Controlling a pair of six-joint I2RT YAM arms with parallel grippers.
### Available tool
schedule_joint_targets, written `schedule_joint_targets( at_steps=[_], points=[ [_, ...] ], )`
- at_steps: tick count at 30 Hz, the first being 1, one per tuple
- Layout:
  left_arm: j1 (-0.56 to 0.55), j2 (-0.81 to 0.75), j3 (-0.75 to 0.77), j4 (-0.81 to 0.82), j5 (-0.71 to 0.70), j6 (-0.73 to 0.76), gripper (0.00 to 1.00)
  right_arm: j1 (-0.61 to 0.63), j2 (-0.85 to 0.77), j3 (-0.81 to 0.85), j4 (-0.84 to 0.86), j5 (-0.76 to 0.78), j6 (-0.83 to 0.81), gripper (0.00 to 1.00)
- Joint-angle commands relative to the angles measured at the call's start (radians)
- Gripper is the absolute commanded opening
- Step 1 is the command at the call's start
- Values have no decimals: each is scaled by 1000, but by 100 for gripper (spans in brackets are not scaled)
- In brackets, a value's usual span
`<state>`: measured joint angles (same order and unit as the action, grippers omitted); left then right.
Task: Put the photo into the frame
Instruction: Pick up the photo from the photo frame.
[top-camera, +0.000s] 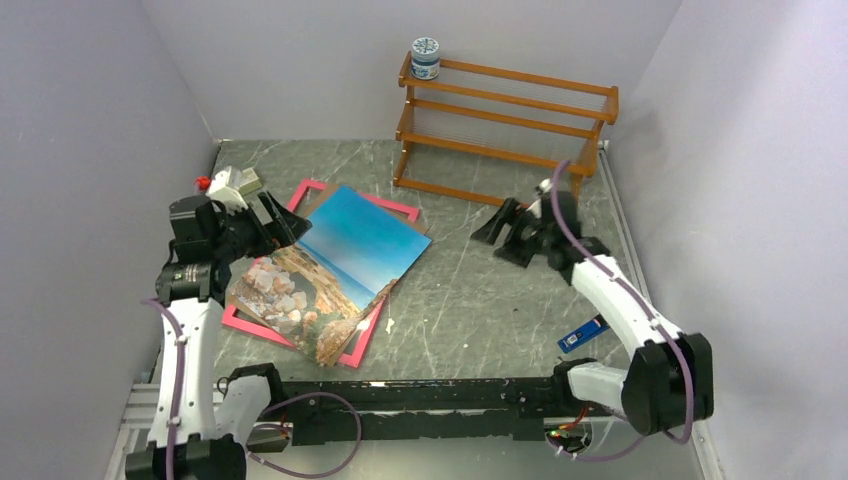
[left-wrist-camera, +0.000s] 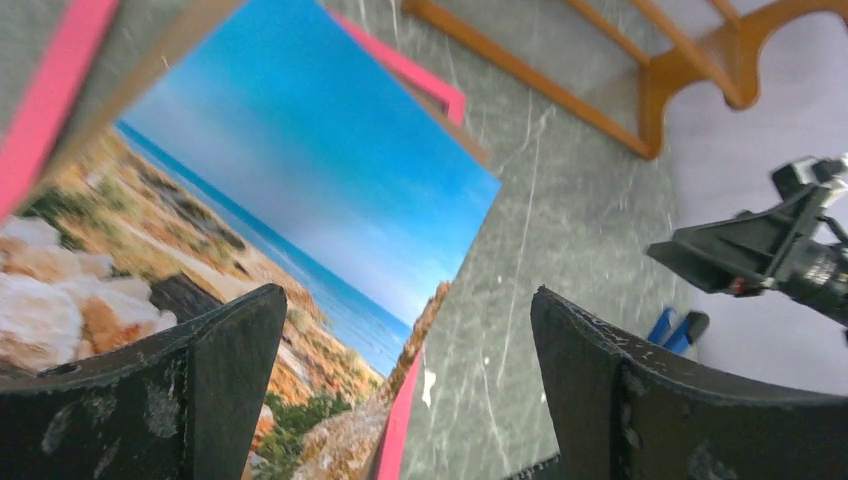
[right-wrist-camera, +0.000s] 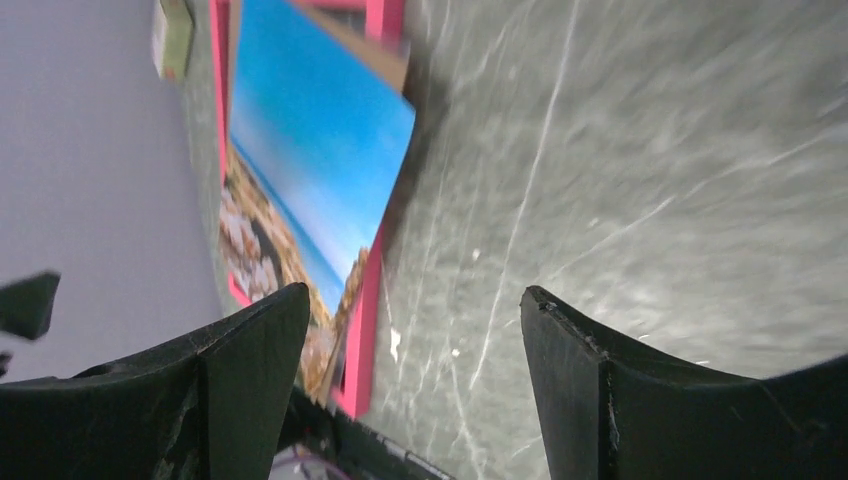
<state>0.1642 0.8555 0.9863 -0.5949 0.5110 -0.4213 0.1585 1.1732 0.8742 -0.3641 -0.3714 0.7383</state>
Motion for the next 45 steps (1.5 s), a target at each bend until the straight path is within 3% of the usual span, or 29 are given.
schedule_joint_targets(
  at_steps=[1,4,8,12,21,27,31,39,45],
  points=[
    [2,47,-110,115,153,-89,98,185,74,-99,311,-42,189,81],
    [-8,83,-184,185,224,-142,98,281,200,-94,383,-39,248,81],
    [-39,107,-237,217,186,-178,98,364,358,-29,468,-23,270,81],
    [-66,120,-253,208,138,-178,98,388,513,61,465,-9,312,81],
    [-84,144,-265,184,79,-181,98,401,752,149,683,-1,411,77],
    [-85,144,-261,168,63,-172,98,403,759,136,841,0,404,56],
    [-85,150,-257,165,67,-175,98,403,748,129,897,-11,383,37],
    [-86,148,-241,139,56,-160,98,402,770,178,962,-38,338,23],
    [-86,155,-239,137,79,-152,98,401,843,285,1029,-68,258,20]
  ],
)
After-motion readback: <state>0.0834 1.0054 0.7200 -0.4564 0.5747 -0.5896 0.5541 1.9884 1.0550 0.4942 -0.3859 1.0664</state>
